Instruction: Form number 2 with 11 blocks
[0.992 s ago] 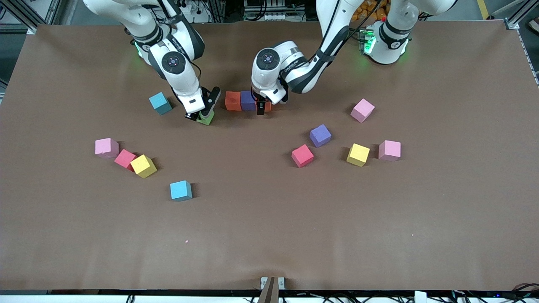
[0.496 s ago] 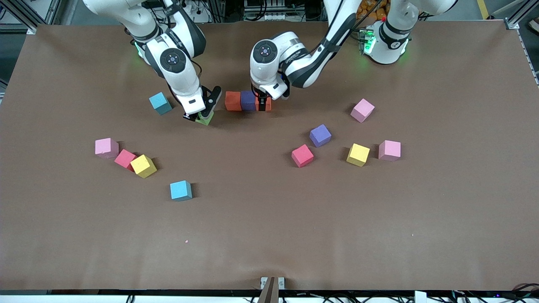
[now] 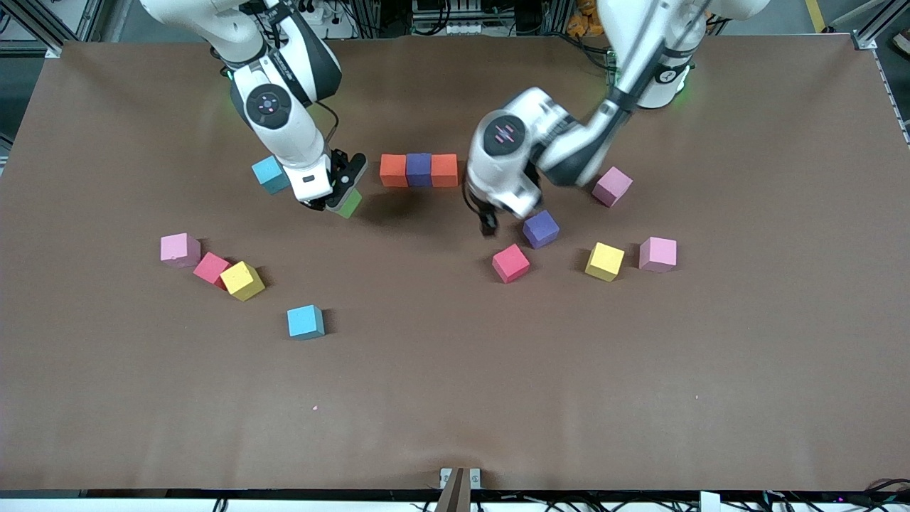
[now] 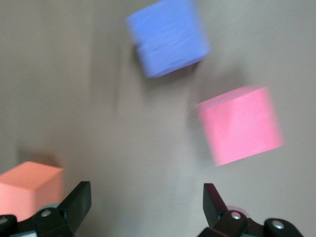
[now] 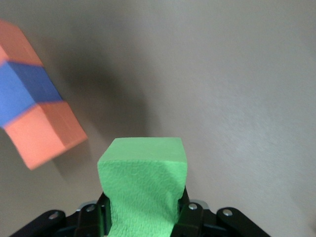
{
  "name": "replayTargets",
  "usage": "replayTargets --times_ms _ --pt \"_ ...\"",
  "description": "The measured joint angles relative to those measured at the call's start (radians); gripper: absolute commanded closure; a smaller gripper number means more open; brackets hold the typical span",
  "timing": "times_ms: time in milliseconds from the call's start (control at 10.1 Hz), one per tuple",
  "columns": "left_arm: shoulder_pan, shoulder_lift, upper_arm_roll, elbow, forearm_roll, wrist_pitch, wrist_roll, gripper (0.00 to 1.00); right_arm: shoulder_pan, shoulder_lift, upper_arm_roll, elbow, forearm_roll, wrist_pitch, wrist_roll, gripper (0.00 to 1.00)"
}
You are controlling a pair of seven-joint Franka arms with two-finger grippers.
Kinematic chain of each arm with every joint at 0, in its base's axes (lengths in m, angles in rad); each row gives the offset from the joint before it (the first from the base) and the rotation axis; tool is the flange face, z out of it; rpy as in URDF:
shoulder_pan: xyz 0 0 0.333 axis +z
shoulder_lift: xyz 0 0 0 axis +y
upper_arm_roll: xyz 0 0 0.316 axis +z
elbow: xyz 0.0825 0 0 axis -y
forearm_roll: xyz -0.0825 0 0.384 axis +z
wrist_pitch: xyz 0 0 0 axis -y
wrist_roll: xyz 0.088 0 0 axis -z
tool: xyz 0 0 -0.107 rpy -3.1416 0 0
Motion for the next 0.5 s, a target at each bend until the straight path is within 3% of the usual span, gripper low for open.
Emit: replayTargets --times_ms 198,496 --pt "0.070 0.064 0.012 0.077 0.002 -0.003 0.003 0.00 0.038 0.005 0.006 0.030 0.039 0.000 0.143 0.72" --pt "0.076 0.174 0.058 0.184 0.002 -0.003 -0.038 0.00 0.158 0.049 0.011 0.122 0.047 0.001 0.520 0.74"
